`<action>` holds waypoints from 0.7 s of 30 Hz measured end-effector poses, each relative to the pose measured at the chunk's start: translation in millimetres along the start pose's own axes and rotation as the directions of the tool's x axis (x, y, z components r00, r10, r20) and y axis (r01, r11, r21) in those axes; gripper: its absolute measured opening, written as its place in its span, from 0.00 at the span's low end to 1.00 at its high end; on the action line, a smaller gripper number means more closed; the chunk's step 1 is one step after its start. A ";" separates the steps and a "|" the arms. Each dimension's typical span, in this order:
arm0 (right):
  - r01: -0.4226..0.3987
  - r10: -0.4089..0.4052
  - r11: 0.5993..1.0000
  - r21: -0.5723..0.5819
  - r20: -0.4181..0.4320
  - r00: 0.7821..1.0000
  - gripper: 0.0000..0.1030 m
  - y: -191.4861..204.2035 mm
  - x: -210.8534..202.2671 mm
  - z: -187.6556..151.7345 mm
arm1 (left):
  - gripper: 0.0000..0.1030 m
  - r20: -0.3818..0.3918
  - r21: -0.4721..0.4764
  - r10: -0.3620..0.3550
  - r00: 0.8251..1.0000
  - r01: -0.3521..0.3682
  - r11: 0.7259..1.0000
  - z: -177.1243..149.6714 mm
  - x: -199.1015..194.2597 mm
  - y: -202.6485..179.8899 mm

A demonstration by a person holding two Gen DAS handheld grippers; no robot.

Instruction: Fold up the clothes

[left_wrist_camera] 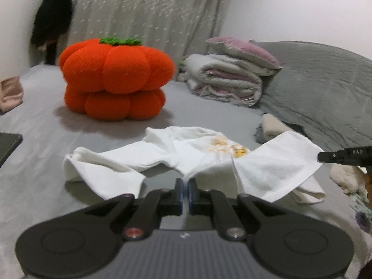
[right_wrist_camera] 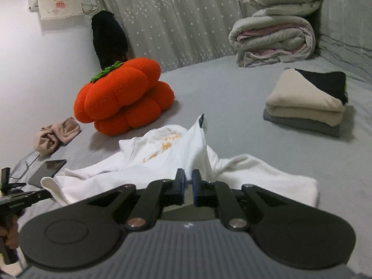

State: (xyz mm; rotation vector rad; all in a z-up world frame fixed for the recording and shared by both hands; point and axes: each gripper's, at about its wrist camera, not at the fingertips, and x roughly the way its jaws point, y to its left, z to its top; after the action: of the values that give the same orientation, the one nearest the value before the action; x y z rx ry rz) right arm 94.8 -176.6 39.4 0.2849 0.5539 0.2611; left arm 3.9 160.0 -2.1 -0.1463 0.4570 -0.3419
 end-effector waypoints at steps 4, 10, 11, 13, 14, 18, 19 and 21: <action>-0.030 0.031 0.999 0.038 -0.027 0.999 0.08 -3.7 -27.7 -3.1 | 0.04 0.012 0.040 -0.060 0.998 0.060 0.997 -5.2 -14.1 -1.2; -0.100 0.103 0.994 0.043 -0.083 0.991 0.08 -3.2 -61.1 -16.8 | 0.04 -0.010 0.062 -0.150 0.989 0.151 0.987 -8.4 -31.1 0.2; -0.111 0.115 0.993 0.043 -0.097 0.989 0.08 -2.8 -64.6 -20.8 | 0.04 -0.019 0.069 -0.165 0.986 0.166 0.984 -8.7 -33.8 0.0; -0.133 0.138 0.990 0.045 -0.125 0.983 0.08 -2.5 -70.9 -29.0 | 0.03 -0.038 0.085 -0.191 0.981 0.193 0.977 -9.6 -39.0 -0.5; -0.144 0.149 0.988 0.050 -0.138 0.979 0.08 -2.8 -73.5 -33.2 | 0.03 -0.050 0.096 -0.199 0.979 0.203 0.975 -10.3 -41.3 -0.9; -0.189 0.203 0.978 0.094 -0.177 0.963 0.08 -8.7 -82.1 -46.6 | 0.04 -0.122 0.120 -0.222 0.967 0.236 0.964 -14.1 -45.0 0.3; -0.196 0.212 0.975 0.101 -0.184 0.960 0.08 -10.0 -84.1 -48.6 | 0.04 -0.143 0.124 -0.223 0.964 0.241 0.963 -16.2 -45.3 0.9; -0.199 0.217 0.974 0.105 -0.204 0.954 0.08 -11.9 -85.0 -52.9 | 0.03 -0.190 0.129 -0.223 0.956 0.250 0.960 -19.9 -43.5 2.3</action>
State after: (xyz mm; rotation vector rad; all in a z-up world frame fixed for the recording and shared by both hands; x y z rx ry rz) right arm -1.9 -204.3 32.9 0.3998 0.7509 0.4784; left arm -41.2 176.3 -2.5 -0.0219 0.5860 -0.6279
